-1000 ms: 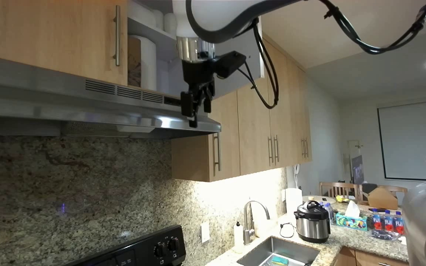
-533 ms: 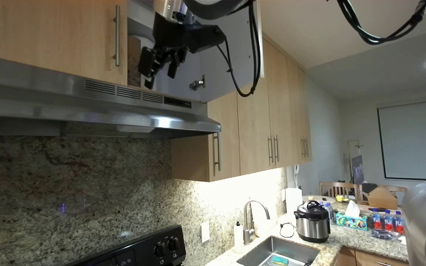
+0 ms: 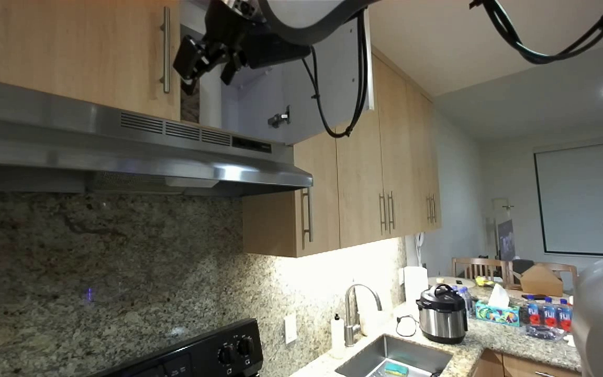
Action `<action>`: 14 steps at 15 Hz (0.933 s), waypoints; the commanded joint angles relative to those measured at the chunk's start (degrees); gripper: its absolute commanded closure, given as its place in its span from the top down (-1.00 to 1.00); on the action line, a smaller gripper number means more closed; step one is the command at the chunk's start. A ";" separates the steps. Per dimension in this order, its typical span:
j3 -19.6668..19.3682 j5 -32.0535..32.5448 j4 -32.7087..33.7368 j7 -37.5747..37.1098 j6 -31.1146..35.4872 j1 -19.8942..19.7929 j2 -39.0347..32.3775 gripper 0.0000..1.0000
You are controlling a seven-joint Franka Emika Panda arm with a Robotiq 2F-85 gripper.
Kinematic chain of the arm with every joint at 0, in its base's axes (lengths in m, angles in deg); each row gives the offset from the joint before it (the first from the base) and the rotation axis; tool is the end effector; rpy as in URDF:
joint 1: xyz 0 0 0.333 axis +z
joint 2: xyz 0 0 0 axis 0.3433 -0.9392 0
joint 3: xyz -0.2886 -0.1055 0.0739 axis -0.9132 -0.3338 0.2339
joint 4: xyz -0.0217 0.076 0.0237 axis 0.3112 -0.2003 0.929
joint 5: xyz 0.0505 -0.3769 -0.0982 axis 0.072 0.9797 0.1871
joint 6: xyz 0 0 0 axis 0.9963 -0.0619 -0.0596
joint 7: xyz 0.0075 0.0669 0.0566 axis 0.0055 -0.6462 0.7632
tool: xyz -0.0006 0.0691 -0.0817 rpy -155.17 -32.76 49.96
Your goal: Open the left door of the cupboard
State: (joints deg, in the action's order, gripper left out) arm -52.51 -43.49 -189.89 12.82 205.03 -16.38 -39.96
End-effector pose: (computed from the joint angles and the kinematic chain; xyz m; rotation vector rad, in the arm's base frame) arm 0.3433 0.2282 0.7597 2.2724 0.5628 1.5219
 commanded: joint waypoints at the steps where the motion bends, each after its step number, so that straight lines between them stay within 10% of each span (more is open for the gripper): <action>1: 0.97 -1.43 -0.01 0.94 0.24 -1.39 0.37 1.00; 14: -4.54 -7.62 14.95 22.74 0.09 6.51 -11.88 1.00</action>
State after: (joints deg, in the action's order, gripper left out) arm -53.60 -46.07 -181.38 24.85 205.07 -14.83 -45.90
